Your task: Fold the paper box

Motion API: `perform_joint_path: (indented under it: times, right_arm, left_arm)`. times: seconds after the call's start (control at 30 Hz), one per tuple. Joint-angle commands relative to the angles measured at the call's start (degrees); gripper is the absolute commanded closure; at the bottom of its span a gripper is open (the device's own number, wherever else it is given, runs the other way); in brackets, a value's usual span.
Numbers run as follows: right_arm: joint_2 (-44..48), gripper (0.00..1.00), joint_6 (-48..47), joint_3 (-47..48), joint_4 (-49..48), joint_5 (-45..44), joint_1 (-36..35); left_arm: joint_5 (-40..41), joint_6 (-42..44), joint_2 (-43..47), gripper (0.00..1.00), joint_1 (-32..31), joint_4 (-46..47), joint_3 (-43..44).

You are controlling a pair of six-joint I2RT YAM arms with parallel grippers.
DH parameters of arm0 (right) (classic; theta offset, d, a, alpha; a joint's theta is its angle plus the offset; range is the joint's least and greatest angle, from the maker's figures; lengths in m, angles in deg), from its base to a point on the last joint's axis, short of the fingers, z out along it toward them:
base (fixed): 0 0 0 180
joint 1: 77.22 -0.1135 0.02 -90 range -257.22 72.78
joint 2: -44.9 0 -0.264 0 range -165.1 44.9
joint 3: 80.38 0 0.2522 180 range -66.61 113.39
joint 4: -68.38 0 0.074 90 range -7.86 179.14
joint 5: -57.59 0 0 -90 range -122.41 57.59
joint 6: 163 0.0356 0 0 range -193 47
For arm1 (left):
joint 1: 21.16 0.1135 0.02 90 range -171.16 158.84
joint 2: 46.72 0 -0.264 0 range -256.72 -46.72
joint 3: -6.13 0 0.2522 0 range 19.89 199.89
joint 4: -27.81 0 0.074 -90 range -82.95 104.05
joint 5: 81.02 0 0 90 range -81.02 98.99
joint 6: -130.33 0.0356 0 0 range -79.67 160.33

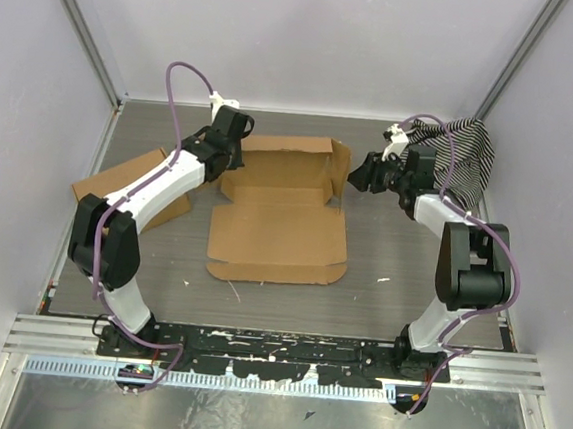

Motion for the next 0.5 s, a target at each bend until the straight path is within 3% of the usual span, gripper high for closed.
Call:
perform_joint_path:
  times: [0.0,0.47]
  right_arm:
    - [3.42,0.49,-0.89,-0.18,-4.72,3.55,-0.55]
    - [0.76,0.47,-5.66,0.41,-10.73,7.02,-3.93]
  left_arm:
    - [0.92,-0.13,-0.47,1.0,-0.03,-1.44,3.03]
    - [0.38,0.3,-1.79,1.0,-0.03,-2.33,3.94]
